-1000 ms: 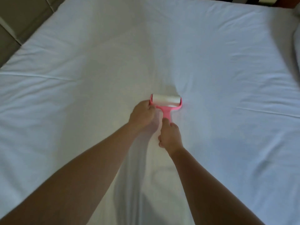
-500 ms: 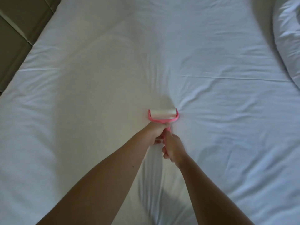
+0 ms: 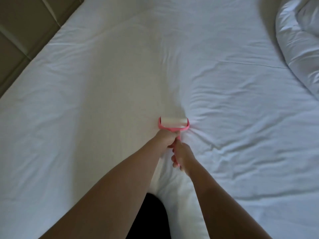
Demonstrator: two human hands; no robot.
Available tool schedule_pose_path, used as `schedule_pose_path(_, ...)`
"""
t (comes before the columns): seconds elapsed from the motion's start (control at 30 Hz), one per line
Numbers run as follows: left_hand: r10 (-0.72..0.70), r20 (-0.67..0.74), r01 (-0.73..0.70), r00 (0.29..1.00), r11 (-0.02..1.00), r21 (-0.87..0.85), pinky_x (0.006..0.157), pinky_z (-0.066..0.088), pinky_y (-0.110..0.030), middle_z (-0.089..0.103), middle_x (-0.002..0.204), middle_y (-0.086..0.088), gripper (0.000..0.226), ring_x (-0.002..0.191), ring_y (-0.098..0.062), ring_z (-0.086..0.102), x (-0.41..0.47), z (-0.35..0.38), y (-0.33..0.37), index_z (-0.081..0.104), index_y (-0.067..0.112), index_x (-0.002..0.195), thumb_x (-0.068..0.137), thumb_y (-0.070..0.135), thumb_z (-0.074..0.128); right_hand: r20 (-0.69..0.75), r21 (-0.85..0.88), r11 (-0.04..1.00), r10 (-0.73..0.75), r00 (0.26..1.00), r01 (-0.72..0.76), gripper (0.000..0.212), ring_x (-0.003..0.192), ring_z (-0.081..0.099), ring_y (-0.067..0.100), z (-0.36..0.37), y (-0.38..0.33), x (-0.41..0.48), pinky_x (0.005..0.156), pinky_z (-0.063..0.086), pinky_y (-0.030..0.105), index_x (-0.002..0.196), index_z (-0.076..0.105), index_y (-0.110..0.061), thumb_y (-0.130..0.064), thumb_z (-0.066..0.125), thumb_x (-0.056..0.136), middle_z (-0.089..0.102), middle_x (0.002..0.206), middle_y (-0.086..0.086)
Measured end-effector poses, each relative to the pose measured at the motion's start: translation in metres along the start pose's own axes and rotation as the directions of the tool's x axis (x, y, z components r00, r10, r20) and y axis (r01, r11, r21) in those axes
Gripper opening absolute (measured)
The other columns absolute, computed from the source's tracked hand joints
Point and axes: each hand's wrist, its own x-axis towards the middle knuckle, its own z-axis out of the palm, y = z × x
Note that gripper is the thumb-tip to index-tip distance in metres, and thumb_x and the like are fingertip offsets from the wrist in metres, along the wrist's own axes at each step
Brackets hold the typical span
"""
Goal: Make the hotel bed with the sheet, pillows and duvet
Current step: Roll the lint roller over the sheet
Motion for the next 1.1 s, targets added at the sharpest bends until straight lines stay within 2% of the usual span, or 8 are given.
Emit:
schedule_pose_path(0.03,0.005,-0.006,-0.004,1.0,1.0,0.019,0.051,0.044,-0.023,0.059,0.074,-0.006,0.041,0.064,-0.019,0.056,-0.01,0.007,-0.013,0.06,0.012,0.078,0.097,0.044,0.045,0.008,-0.012,1.0,-0.011,1.0,0.011,0.058,0.047,0.04,0.014,-0.001,0.016,-0.012,0.033,0.029,0.016,0.101,0.063,-0.01,-0.053,0.024,0.1,0.046,0.06,0.003)
schedule_pose_path(0.17,-0.017,0.027,0.018,1.0,0.999,-0.036,0.084,0.051,-0.036,0.067,0.093,-0.015,0.051,0.089,-0.029,0.066,-0.048,0.04,-0.062,0.07,0.001,0.097,0.094,0.048,0.049,0.01,-0.108,0.994,-0.017,1.0,0.018,0.062,0.048,0.047,0.017,-0.006,0.073,-0.052,0.045,0.034,0.024,0.098,0.061,-0.008,-0.057,0.022,0.098,0.052,0.059,0.005)
schedule_pose_path(0.4,-0.086,0.005,0.086,0.996,0.993,-0.076,0.084,0.052,-0.036,0.065,0.089,-0.015,0.038,0.079,-0.024,0.058,-0.108,0.088,-0.12,0.063,0.007,0.079,0.092,0.042,0.057,0.018,-0.192,0.978,0.08,0.997,-0.075,0.061,0.049,0.047,0.016,-0.015,0.141,-0.119,0.042,0.032,0.022,0.097,0.057,-0.011,-0.059,0.019,0.098,0.051,0.061,0.004)
schedule_pose_path(0.5,-0.118,0.029,0.12,0.993,0.991,-0.054,0.086,0.052,-0.036,0.063,0.087,-0.012,0.039,0.08,-0.024,0.058,-0.13,0.102,-0.14,0.064,0.007,0.085,0.093,0.044,0.054,0.021,-0.194,0.973,0.13,0.991,-0.123,0.059,0.05,0.046,0.016,-0.017,0.165,-0.143,0.039,0.03,0.019,0.1,0.054,-0.011,-0.059,0.02,0.098,0.05,0.062,0.003)
schedule_pose_path(0.63,-0.142,0.08,0.147,0.987,0.988,-0.055,0.075,0.049,-0.032,0.06,0.084,-0.011,0.036,0.074,-0.022,0.055,-0.151,0.114,-0.161,0.061,0.01,0.07,0.091,0.039,0.058,0.023,-0.123,0.989,0.09,0.996,-0.086,0.035,0.055,0.044,0.015,-0.017,0.189,-0.172,0.047,0.036,0.026,0.084,0.051,-0.017,-0.04,0.033,0.103,0.048,0.069,0.002)
schedule_pose_path(0.73,-0.142,0.119,0.146,0.983,0.989,-0.027,0.059,0.041,-0.024,0.061,0.081,-0.004,0.03,0.062,-0.014,0.052,-0.168,0.116,-0.172,0.062,0.013,0.077,0.091,0.039,0.058,0.015,-0.108,0.99,0.09,0.996,-0.088,0.03,0.055,0.045,0.015,-0.018,0.205,-0.183,0.048,0.038,0.027,0.086,0.051,-0.017,-0.037,0.036,0.103,0.049,0.069,0.001)
schedule_pose_path(0.97,-0.118,0.16,0.107,0.98,0.991,0.077,0.045,0.032,-0.019,0.06,0.072,0.003,0.031,0.053,-0.007,0.047,-0.197,0.118,-0.186,0.064,0.015,0.078,0.094,0.041,0.054,-0.008,-0.197,0.974,0.11,0.994,-0.109,0.026,0.057,0.049,0.022,-0.015,0.235,-0.203,0.05,0.04,0.028,0.092,0.05,-0.018,-0.037,0.035,0.1,0.049,0.073,0.004)
schedule_pose_path(1.1,-0.127,0.179,0.113,0.976,0.99,0.086,0.039,0.03,-0.018,0.062,0.077,0.001,0.031,0.051,-0.007,0.047,-0.208,0.123,-0.199,0.064,0.013,0.083,0.094,0.041,0.055,-0.044,-0.17,0.978,0.114,0.992,-0.12,0.043,0.057,0.049,0.019,-0.009,0.251,-0.218,0.058,0.038,0.035,0.094,0.059,-0.026,-0.052,0.026,0.089,0.049,0.075,-0.001)
